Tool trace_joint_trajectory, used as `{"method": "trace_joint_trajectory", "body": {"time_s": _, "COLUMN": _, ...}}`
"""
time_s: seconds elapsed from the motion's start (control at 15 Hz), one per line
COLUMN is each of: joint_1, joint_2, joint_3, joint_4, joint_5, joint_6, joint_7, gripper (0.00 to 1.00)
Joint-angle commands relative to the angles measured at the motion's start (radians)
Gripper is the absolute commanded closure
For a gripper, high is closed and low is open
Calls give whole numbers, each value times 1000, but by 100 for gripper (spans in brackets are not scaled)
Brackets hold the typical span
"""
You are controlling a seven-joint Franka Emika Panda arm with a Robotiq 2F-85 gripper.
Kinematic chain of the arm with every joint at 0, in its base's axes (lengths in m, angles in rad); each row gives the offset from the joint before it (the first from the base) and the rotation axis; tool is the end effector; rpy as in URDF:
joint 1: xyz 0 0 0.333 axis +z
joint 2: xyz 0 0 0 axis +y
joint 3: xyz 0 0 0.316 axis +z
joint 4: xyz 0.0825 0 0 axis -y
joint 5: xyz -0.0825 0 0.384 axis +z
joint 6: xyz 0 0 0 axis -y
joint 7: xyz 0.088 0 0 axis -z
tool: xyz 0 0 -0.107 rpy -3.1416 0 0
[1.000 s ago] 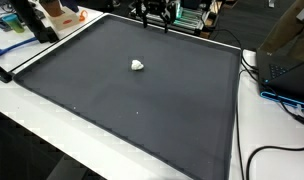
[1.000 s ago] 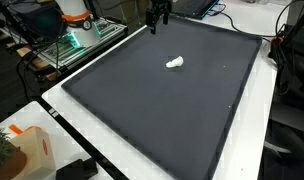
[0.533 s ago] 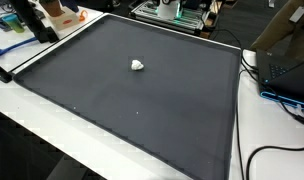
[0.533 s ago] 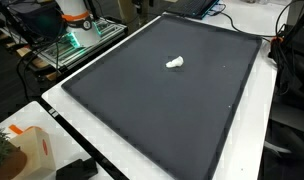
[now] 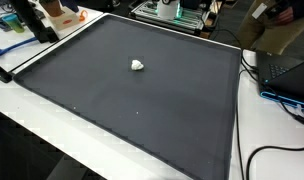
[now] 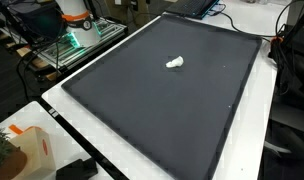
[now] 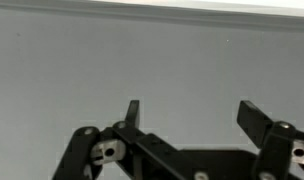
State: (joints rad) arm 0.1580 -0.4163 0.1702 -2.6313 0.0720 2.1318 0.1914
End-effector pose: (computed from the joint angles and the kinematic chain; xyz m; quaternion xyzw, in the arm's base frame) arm 0.3628 0.1241 0.3745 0.9983 0.0392 -0.0410 0.0154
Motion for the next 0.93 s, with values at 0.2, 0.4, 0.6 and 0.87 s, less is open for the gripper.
{"method": "trace_joint_trajectory", "body": {"time_s": 0.2, "joint_1": 11, "joint_2": -21, "joint_3": -46, "joint_4": 2, "joint_5": 108, "joint_6": -11, "joint_7": -67, "gripper": 0}}
{"method": "trace_joint_trajectory", "body": {"time_s": 0.4, "joint_1": 3, "joint_2": 0, "joint_3": -69, "joint_4": 27, "joint_5": 163, "joint_6": -24, "joint_7": -84, "gripper": 0}}
{"method": "trace_joint_trajectory", "body": {"time_s": 0.6, "joint_1": 0, "joint_2": 27, "joint_3": -86, "joint_4": 61, "joint_5": 208, "joint_6": -37, "joint_7": -96, "gripper": 0}}
{"method": "trace_joint_trajectory", "body": {"time_s": 0.87, "joint_1": -10, "joint_2": 58, "joint_3": -97, "joint_4": 98, "joint_5": 245, "joint_6": -57, "joint_7": -82, "gripper": 0}}
